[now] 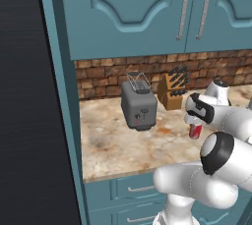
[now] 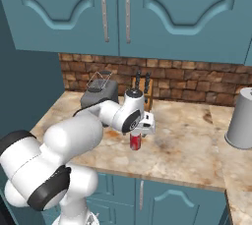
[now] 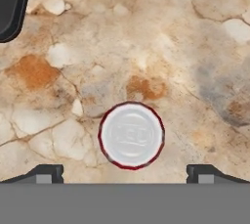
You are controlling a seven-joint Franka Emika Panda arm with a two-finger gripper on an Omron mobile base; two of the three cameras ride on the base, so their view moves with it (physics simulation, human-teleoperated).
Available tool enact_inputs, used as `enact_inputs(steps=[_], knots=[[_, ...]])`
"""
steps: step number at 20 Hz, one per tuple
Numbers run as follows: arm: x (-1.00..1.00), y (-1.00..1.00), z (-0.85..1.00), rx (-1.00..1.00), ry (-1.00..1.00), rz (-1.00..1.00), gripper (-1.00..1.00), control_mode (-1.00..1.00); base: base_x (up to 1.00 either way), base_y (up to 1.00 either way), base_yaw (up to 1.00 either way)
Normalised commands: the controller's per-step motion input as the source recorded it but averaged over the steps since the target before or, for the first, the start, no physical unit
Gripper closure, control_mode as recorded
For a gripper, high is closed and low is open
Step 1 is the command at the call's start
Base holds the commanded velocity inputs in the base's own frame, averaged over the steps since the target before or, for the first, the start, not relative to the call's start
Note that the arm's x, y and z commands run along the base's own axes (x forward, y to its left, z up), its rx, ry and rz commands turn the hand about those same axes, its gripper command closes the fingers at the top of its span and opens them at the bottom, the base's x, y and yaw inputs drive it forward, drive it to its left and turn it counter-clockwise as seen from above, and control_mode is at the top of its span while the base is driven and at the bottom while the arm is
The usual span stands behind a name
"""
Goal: Four empty soda cans are scattered around the kitchen. Gather all the cans and cluster them next to the stove for recycling.
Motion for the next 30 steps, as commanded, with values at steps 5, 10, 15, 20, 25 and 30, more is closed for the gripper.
enact_inputs(steps=[5,10,15,20,25,30], knots=[[0.04,0.00,-0.19,0.00,0.00,0.00,-1.00,-1.00,0.00,0.00,0.00],[0.06,0.00,-0.19,0.00,0.01,0.00,-1.00,-1.00,0.00,0.00,0.00],[0.10,0.00,-0.15,0.00,0.01,0.00,-1.00,-1.00,0.00,0.00,0.00],[0.11,0.00,-0.13,0.00,0.00,0.00,-1.00,-1.00,0.00,0.00,0.00],[0.09,0.00,-0.09,0.00,0.00,0.00,-1.00,-1.00,0.00,0.00,0.00],[0.07,0.00,-0.08,0.00,0.01,0.00,-1.00,-1.00,0.00,0.00,0.00]])
